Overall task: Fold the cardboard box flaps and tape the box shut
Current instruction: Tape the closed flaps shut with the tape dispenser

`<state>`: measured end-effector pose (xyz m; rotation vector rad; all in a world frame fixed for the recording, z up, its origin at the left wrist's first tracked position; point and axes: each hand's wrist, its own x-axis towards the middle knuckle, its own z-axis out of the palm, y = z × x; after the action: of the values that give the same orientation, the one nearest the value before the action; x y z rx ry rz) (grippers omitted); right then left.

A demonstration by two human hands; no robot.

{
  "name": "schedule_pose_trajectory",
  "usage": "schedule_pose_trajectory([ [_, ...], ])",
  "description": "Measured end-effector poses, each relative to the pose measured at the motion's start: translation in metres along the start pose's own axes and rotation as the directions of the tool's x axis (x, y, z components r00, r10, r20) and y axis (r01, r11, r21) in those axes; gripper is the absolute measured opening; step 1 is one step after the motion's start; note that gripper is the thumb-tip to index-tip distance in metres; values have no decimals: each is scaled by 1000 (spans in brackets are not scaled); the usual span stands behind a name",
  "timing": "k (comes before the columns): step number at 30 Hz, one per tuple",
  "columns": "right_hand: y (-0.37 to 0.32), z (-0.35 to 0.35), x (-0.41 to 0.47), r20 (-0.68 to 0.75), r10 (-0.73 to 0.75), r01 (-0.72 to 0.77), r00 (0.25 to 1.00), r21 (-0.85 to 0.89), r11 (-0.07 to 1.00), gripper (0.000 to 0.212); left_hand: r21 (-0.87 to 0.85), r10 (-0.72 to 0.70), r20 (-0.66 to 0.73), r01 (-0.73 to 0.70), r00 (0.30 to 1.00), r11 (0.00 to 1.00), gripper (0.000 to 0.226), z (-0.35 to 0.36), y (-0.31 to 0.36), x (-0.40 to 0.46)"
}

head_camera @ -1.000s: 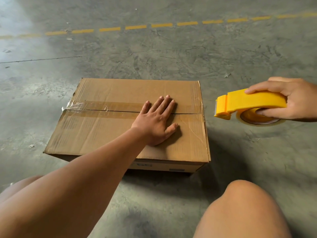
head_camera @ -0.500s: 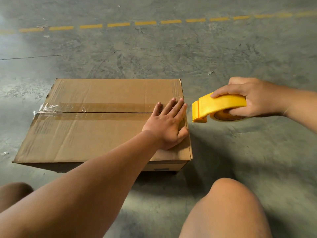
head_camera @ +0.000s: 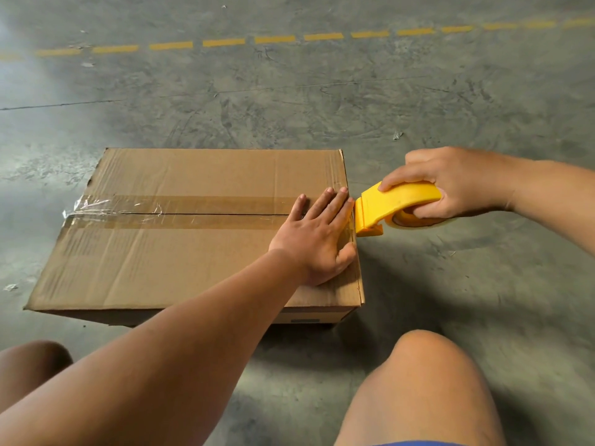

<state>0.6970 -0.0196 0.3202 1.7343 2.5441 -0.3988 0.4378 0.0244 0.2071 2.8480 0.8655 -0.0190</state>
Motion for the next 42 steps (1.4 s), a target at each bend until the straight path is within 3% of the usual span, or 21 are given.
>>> schedule_pose_trajectory([
  [7,8,21,-10,-44,59,-53,997,119,991,59,4,-5,7,5,1000,1000,76,0,0,-1],
  [12,13,6,-11,-26,-48,49,998,29,998,61,13,0,17,0,1000,1000,78,0,3,1],
  [16,21,49,-9,125,-47,78,991,-260,963,58,6,9,10,-9,1000,1000,79,-1,0,-3],
  [21,28,105,-47,12,120,-121,993,40,992,54,-15,8,-9,-8,1000,1000,78,1,0,-1],
  [24,26,101,-40,-129,161,-134,979,195,972,54,-11,1,-6,-1,1000,1000,79,2,3,0],
  [37,22,76,-33,-321,241,-159,916,261,952,59,-20,6,-15,-6,1000,1000,80,2,2,-1],
  [42,8,68,-31,-424,375,-276,824,279,920,63,-32,27,-30,-28,999,999,82,1,3,2],
])
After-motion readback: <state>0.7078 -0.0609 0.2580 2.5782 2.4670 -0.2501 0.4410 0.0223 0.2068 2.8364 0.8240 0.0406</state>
